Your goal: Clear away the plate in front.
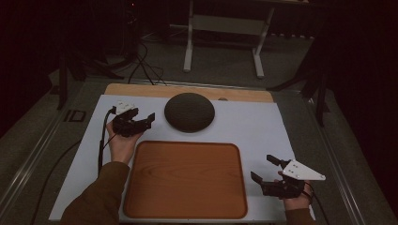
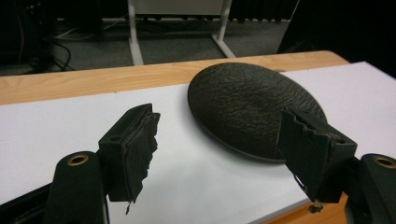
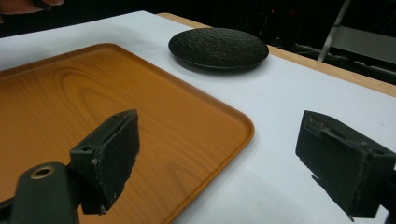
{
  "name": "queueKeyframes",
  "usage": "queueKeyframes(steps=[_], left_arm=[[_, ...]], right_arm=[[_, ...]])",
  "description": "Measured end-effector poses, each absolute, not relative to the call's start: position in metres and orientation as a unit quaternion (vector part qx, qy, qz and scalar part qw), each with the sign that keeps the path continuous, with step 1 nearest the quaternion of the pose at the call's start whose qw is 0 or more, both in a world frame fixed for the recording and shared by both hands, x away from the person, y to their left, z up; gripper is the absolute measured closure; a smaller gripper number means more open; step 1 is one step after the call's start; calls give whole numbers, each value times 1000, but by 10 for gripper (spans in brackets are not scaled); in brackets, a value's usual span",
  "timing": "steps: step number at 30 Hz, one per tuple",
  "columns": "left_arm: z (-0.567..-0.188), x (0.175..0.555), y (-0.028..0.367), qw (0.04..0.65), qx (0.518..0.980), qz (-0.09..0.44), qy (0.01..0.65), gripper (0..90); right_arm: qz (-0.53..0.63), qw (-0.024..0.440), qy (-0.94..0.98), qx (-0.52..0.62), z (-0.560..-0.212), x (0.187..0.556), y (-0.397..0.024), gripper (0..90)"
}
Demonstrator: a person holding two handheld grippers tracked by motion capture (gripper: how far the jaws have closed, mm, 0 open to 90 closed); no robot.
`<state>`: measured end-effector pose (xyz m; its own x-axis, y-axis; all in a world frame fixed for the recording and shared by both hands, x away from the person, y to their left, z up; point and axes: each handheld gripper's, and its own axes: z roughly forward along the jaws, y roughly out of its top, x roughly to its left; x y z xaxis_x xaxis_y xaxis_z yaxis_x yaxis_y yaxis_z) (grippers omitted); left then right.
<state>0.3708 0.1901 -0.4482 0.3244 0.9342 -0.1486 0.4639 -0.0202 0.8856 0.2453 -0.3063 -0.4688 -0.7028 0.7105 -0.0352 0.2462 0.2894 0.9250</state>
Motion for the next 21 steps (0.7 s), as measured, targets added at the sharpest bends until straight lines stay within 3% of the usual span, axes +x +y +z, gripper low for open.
queueKeyframes(steps=[21], left_arm=[[-463, 412, 160, 462, 668, 225, 539, 305]], right_arm=[[511, 229, 770, 307, -468, 244, -306, 135]])
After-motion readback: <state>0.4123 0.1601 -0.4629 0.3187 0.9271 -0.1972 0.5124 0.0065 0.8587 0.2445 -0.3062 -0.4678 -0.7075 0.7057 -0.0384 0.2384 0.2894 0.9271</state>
